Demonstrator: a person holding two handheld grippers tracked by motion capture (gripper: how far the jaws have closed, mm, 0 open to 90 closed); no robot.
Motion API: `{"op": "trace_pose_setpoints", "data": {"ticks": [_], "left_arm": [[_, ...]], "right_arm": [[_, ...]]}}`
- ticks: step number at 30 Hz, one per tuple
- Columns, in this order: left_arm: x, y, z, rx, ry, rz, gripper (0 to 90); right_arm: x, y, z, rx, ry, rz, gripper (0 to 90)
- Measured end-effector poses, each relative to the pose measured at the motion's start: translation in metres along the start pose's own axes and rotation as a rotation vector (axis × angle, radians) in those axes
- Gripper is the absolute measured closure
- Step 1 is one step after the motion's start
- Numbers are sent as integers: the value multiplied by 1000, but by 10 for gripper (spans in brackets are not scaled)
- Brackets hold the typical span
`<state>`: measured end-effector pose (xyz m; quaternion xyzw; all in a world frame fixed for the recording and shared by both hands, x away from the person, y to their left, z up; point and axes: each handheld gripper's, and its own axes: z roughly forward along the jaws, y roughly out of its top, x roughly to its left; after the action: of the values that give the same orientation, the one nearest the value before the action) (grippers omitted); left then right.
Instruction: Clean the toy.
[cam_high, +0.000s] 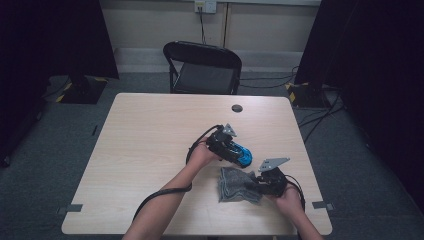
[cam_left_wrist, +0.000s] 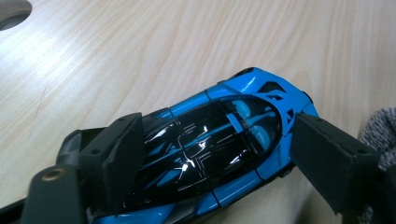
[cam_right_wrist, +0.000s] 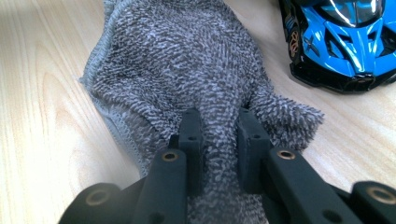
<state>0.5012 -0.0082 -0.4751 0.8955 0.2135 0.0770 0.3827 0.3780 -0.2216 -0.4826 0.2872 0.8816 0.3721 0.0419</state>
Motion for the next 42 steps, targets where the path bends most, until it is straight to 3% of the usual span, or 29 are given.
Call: {"op": "trace_pose_setpoints", "data": {"ticks": [11, 25, 36, 42], "left_arm": [[-1, 0, 0, 17, 14, 26, 182], [-1, -3, -1, -3, 33, 19, 201], [0, -2, -1, 8, 32, 28, 220], [-1, -2, -1, 3, 35, 26, 224]], "right_arm": [[-5, -1, -4, 6, -37, 7, 751], [-11, 1, -9, 28, -42, -3, 753], [-33, 3, -12, 51, -77, 11, 757], [-48, 6, -15, 101, -118, -4, 759]]}}
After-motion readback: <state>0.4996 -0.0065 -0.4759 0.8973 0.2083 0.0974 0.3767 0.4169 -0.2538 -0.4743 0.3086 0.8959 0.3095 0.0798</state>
